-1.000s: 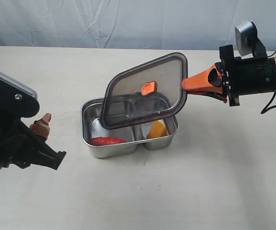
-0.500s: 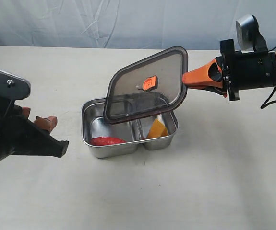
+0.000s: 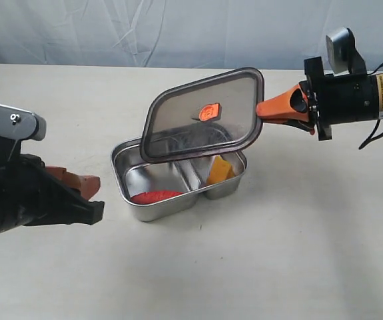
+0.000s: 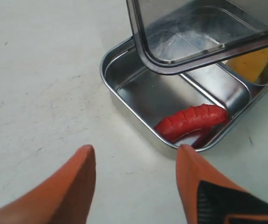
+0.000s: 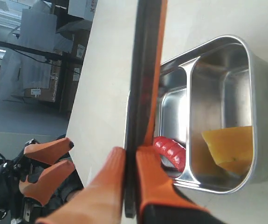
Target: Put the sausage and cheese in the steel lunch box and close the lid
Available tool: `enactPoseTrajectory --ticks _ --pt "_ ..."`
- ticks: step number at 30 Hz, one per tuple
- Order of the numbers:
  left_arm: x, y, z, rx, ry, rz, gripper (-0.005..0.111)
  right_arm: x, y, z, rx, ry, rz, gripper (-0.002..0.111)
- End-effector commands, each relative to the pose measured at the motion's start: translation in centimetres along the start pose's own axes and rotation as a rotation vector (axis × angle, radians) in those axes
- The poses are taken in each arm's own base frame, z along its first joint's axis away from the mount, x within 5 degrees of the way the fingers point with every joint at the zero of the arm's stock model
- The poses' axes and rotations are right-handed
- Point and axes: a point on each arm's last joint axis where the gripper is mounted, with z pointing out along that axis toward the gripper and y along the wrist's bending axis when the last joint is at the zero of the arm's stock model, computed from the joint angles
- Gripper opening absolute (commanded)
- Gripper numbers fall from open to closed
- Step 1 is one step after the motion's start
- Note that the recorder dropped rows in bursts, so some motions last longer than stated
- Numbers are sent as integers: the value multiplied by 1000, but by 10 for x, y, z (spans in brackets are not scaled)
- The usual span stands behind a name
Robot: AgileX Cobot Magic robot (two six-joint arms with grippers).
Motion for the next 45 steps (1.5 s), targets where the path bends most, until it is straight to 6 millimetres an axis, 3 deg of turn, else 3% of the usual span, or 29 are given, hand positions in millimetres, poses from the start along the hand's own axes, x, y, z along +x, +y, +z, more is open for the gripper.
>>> enactPoseTrajectory --ticks 1,5,11,15,20,23,28,33,37,45 --pt "0 2 -1 -12 -7 -6 50 -4 11 -6 -8 -24 -6 -1" --pt "-3 10 -2 -96 -33 30 50 2 50 -10 -3 2 -144 -1" --pt "-3 11 -2 -110 -34 21 50 27 124 6 -44 33 -361 -1" --pt "-3 11 -2 -110 -34 21 50 43 148 18 -86 81 -429 -1" --pt "-3 10 -2 -103 -33 23 50 53 164 24 -88 80 -482 -1" --pt "-3 10 -2 -98 -39 42 50 53 168 19 -59 35 -500 -1" --pt "-3 10 -2 -98 -39 42 50 60 156 18 0 -14 -450 -1" --pt "-3 10 -2 -98 -39 42 50 74 145 15 -179 -69 -475 -1" --pt "-3 10 -2 -100 -39 42 50 79 137 16 -209 -83 -462 -1" --pt "-3 10 -2 -100 -39 42 50 71 98 18 -198 -45 -337 -1"
